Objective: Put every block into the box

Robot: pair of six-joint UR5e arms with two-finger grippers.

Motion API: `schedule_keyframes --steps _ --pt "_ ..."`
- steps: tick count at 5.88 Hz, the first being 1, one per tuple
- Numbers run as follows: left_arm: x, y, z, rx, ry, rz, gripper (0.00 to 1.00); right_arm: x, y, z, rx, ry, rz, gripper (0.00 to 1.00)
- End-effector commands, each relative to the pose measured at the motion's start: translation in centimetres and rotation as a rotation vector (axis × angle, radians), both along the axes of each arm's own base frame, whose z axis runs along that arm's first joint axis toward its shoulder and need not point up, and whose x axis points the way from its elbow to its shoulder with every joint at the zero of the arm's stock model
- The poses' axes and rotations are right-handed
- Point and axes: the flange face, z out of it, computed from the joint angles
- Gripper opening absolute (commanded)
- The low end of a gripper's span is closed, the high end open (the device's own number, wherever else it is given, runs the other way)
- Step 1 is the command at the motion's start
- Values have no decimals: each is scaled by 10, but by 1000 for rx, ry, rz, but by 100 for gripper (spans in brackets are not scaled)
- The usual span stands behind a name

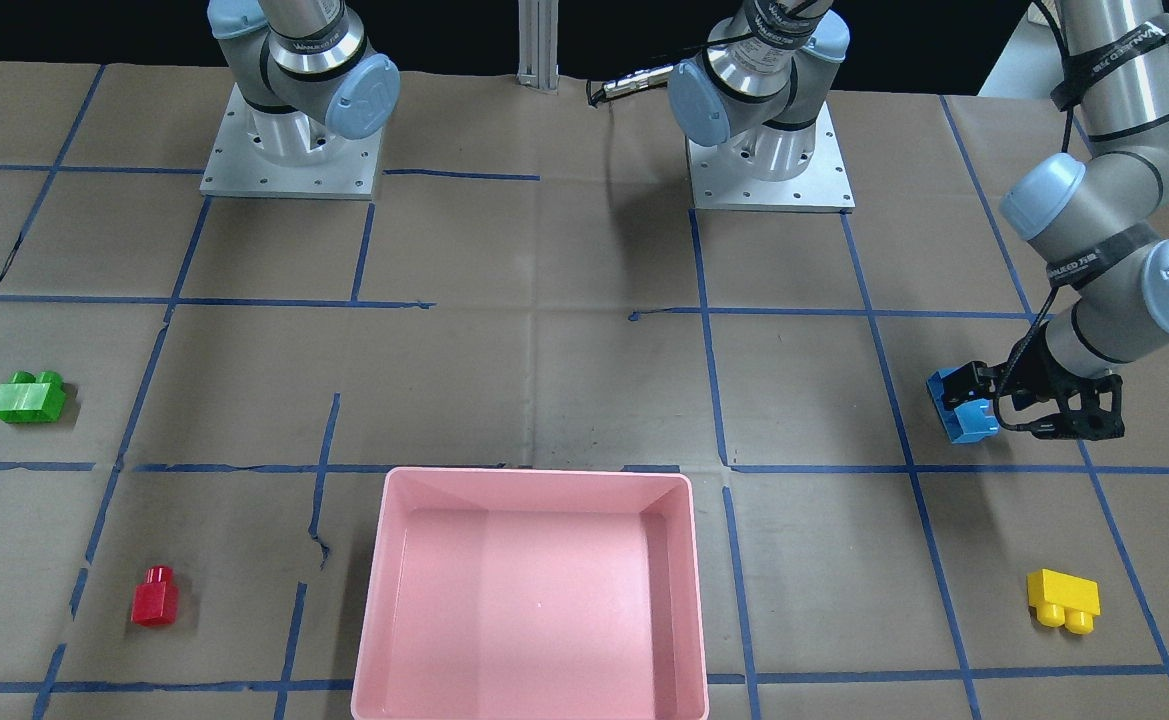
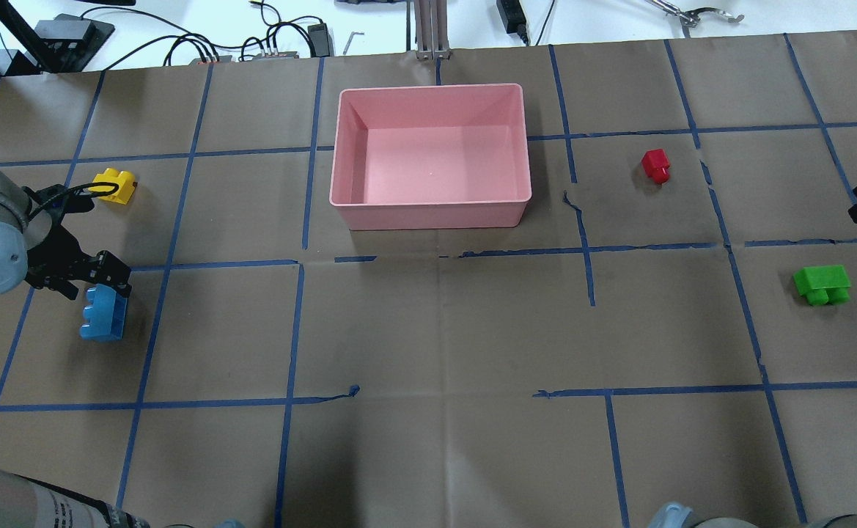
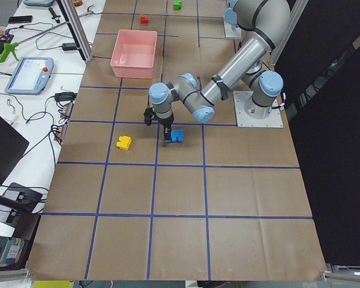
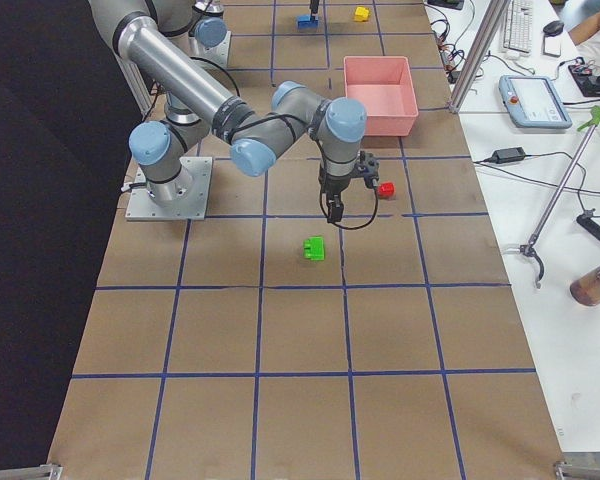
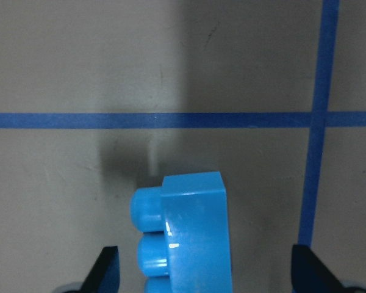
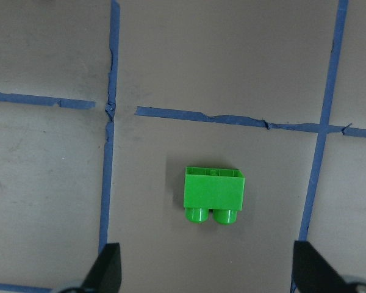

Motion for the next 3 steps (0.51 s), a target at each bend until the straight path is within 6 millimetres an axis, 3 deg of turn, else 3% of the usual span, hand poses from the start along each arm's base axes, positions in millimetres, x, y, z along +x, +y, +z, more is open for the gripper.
schedule_keyframes --steps 1,2,3 --pt "6 -1 -20 51 -20 -4 99 -6 15 -65 -20 20 -8 100" --pt "5 2 -22 56 -17 -7 98 -16 7 -95 -12 18 -20 100" --pt "4 3 -23 59 -15 -8 76 -31 7 -115 -9 13 -69 100"
